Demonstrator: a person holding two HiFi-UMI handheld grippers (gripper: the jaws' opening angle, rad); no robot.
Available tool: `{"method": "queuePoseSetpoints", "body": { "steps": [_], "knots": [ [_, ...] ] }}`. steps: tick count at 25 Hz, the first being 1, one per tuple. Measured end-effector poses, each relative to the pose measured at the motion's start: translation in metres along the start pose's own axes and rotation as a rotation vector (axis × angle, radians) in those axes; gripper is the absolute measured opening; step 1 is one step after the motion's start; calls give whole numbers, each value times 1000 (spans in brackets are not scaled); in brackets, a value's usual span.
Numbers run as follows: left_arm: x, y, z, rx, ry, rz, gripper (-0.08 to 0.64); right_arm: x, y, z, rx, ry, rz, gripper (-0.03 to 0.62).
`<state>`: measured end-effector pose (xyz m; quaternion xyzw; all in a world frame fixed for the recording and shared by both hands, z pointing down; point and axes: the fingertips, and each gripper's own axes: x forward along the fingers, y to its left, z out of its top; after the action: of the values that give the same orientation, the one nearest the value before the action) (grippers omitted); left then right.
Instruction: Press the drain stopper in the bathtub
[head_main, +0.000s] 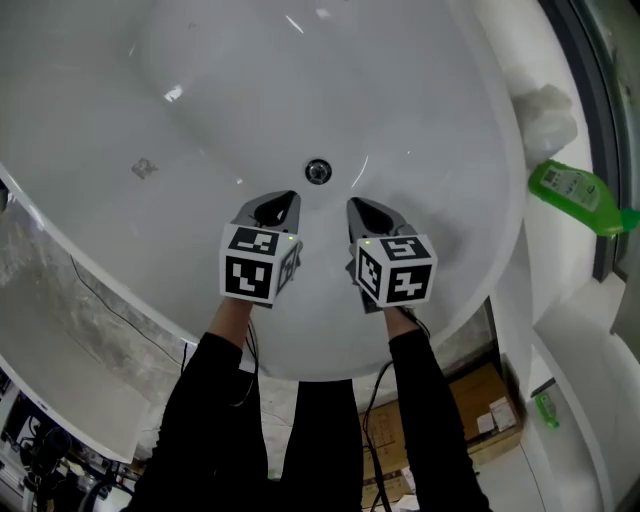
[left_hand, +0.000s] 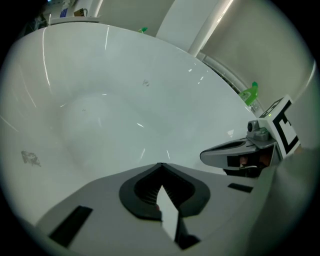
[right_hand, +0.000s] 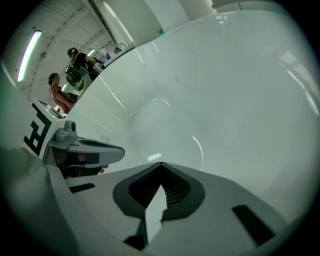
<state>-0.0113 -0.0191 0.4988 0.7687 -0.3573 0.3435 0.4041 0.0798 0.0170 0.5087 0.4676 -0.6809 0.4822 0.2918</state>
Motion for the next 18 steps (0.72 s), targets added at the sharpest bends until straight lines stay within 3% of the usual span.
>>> {"method": "queuePoseSetpoints", "body": {
  "steps": [18],
  "knots": [
    [-18, -9, 8, 19, -13, -35, 5, -12, 12, -4, -29, 10, -21, 3]
  ]
}}
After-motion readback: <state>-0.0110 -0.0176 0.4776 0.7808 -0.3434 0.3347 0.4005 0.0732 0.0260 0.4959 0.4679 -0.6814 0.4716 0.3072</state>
